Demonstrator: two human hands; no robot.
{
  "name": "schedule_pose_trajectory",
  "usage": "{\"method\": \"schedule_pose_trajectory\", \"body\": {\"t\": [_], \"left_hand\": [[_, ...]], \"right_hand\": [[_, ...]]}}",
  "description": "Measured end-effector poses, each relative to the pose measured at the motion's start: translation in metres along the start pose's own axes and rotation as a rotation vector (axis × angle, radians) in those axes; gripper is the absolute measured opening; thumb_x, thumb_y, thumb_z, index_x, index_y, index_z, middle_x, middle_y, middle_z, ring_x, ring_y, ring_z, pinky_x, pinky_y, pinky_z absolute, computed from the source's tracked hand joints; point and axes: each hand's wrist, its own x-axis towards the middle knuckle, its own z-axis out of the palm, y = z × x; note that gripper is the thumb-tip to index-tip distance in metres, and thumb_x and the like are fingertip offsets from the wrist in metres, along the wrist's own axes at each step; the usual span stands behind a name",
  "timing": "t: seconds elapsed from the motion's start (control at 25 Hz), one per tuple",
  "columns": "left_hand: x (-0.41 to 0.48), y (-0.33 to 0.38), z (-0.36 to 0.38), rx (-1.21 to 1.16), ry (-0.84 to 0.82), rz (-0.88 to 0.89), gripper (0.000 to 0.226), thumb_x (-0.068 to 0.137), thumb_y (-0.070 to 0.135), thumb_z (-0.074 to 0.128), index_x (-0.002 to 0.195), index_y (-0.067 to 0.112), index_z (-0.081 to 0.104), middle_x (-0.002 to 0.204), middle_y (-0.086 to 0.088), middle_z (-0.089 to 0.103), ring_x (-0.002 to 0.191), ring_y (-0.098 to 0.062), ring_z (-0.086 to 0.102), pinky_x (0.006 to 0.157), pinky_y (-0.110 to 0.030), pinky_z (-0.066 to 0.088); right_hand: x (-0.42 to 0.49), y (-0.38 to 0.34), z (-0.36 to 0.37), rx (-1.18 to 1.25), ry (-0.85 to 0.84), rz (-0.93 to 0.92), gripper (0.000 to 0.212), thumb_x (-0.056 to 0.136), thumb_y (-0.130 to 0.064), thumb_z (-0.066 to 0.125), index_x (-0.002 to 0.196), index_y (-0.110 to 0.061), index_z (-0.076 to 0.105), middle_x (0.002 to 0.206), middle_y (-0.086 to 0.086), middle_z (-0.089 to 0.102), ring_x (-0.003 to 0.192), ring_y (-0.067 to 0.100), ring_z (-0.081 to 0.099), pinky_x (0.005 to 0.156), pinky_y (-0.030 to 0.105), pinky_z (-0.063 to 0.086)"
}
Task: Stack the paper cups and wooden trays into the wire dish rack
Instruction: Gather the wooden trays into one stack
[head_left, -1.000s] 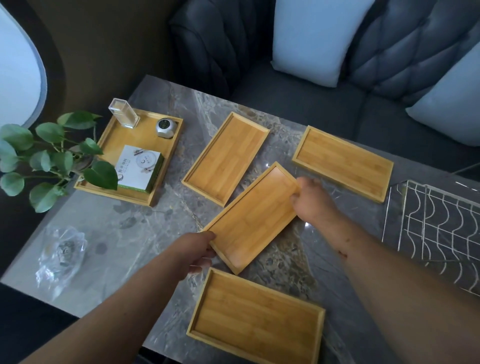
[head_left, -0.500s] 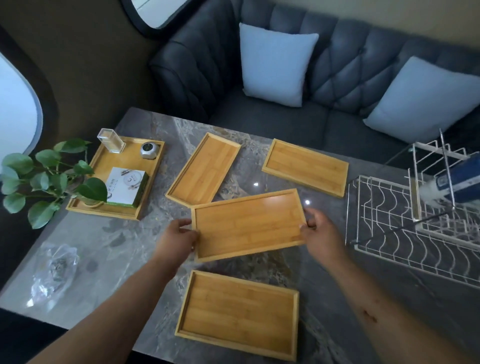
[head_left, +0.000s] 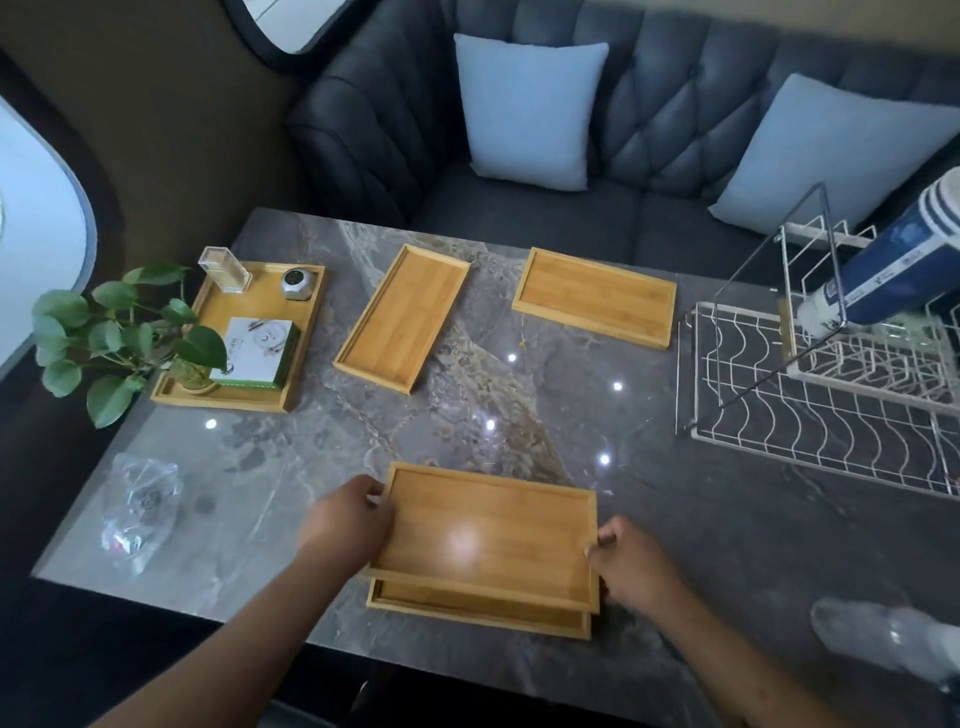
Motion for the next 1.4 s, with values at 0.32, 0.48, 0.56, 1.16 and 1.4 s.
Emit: {"method": "schedule_pose_trajectory", "body": {"t": [0.32, 0.48, 0.56, 1.16, 1.4], "left_hand": [[-0.009, -0.013, 0.023, 0.12, 0.021, 0.052, 0.026, 0.101, 0.039, 0.048, 0.12, 0.024, 0.057, 0.112, -0.003, 0.072, 0.098, -0.027, 0.067, 0.076, -0.037, 0.052], [-0.007, -0.015, 0.028, 0.14, -0.002, 0.041, 0.03, 0.101, 0.037, 0.044, 0.124, 0.02, 0.054, 0.122, -0.009, 0.065, 0.103, -0.03, 0.065, 0.078, -0.04, 0.049], [-0.008, -0.018, 0.033, 0.104, -0.037, -0.026, 0.038, 0.099, 0.039, 0.047, 0.131, 0.019, 0.052, 0.126, -0.011, 0.065, 0.106, -0.032, 0.065, 0.082, -0.04, 0.049], [0.041, 0.043, 0.017, 0.072, -0.038, 0.076, 0.037, 0.103, 0.029, 0.046, 0.132, 0.016, 0.064, 0.128, -0.012, 0.068, 0.11, -0.031, 0.065, 0.095, -0.04, 0.054], [0.041, 0.044, 0.013, 0.026, -0.098, 0.026, 0.047, 0.101, 0.03, 0.044, 0.145, 0.018, 0.052, 0.135, -0.014, 0.063, 0.115, -0.034, 0.061, 0.094, -0.041, 0.052]], "right_hand": [[-0.018, 0.014, 0.025, -0.076, 0.036, 0.019, 0.022, 0.088, -0.019, 0.063, 0.076, -0.021, 0.045, 0.075, -0.002, 0.06, 0.071, 0.018, 0.058, 0.06, 0.032, 0.041], [-0.018, 0.013, 0.024, -0.101, 0.015, 0.032, 0.014, 0.089, -0.023, 0.063, 0.085, -0.019, 0.049, 0.082, 0.0, 0.064, 0.078, 0.02, 0.063, 0.064, 0.033, 0.046], [-0.018, 0.011, 0.025, -0.105, 0.001, 0.047, 0.011, 0.09, -0.024, 0.061, 0.094, -0.019, 0.052, 0.091, 0.001, 0.067, 0.086, 0.022, 0.065, 0.075, 0.036, 0.053], [0.046, -0.027, -0.011, 0.052, 0.043, 0.109, 0.024, 0.087, -0.009, 0.052, 0.098, -0.007, 0.073, 0.104, 0.02, 0.075, 0.095, 0.036, 0.073, 0.081, 0.039, 0.06], [0.043, -0.027, -0.004, 0.076, -0.058, 0.14, 0.02, 0.09, -0.011, 0.048, 0.091, -0.01, 0.067, 0.092, 0.02, 0.071, 0.081, 0.041, 0.074, 0.062, 0.055, 0.065]]}}
